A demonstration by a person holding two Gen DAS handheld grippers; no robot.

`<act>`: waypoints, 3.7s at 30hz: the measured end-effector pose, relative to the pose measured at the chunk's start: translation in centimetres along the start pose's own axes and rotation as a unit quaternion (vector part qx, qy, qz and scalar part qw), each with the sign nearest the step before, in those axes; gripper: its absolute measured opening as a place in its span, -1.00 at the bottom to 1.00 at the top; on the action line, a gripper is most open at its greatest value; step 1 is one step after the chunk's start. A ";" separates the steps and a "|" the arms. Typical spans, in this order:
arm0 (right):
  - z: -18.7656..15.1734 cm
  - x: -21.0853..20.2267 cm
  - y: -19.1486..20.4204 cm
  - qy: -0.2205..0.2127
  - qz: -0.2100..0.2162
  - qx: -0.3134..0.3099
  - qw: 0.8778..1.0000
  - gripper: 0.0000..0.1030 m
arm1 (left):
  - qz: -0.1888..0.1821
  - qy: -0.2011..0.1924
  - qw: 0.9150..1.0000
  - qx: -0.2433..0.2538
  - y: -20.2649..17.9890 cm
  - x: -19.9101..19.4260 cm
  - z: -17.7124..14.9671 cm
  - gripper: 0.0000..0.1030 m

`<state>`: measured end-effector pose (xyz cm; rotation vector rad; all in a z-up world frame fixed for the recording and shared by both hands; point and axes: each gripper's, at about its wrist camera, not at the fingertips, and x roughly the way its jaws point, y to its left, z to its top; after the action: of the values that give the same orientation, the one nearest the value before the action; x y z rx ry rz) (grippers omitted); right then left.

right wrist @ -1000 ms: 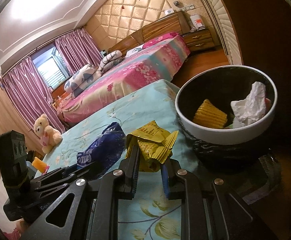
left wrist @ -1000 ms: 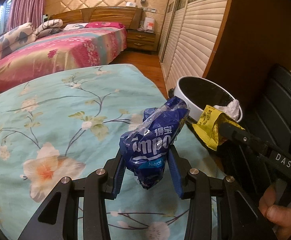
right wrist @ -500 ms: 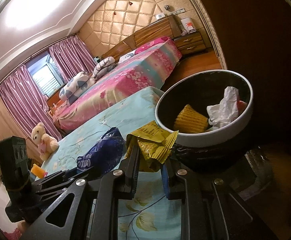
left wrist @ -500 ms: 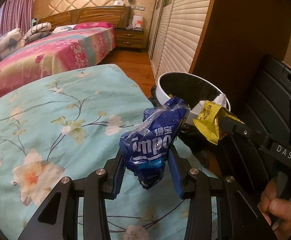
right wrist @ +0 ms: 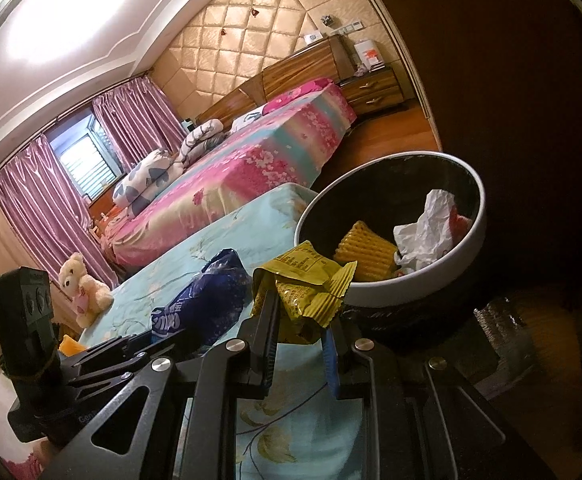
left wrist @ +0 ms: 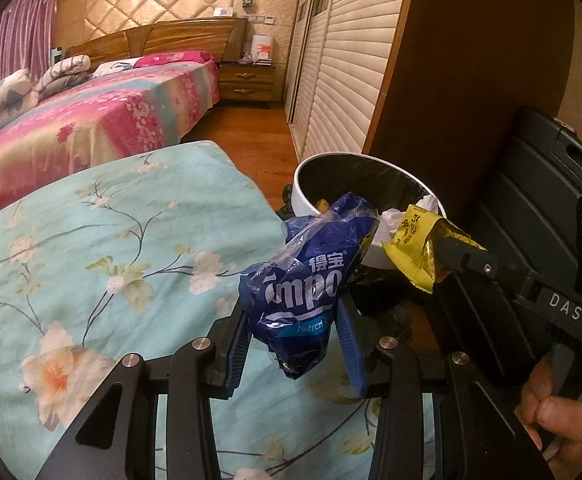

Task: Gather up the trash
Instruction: 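Lower the blue bag into the bin with left tool while right tool lowers the yellow packet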

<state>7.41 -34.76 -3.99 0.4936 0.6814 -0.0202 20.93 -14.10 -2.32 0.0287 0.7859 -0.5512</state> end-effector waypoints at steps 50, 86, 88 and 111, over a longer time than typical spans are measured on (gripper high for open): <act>2.2 0.4 -2.8 -0.001 -0.037 0.008 0.999 -0.62 | -0.011 -0.001 0.999 0.034 -1.9 3.6 3.0 -0.24; 4.4 2.4 -4.9 0.004 -0.066 0.005 0.998 -0.62 | -0.001 0.015 0.998 0.068 -3.3 6.4 5.2 -0.23; 4.5 2.5 -5.0 0.004 -0.066 0.005 0.998 -0.62 | 0.001 0.016 0.997 0.072 -3.4 6.5 5.4 -0.23; 5.5 3.0 -5.2 0.016 -0.073 0.006 0.997 -0.62 | 0.006 0.036 0.996 0.083 -3.9 8.2 6.8 -0.22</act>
<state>12.11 -41.38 -4.37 0.4549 0.7487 -0.1542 28.29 -22.74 -2.31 0.2073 0.8078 -0.6066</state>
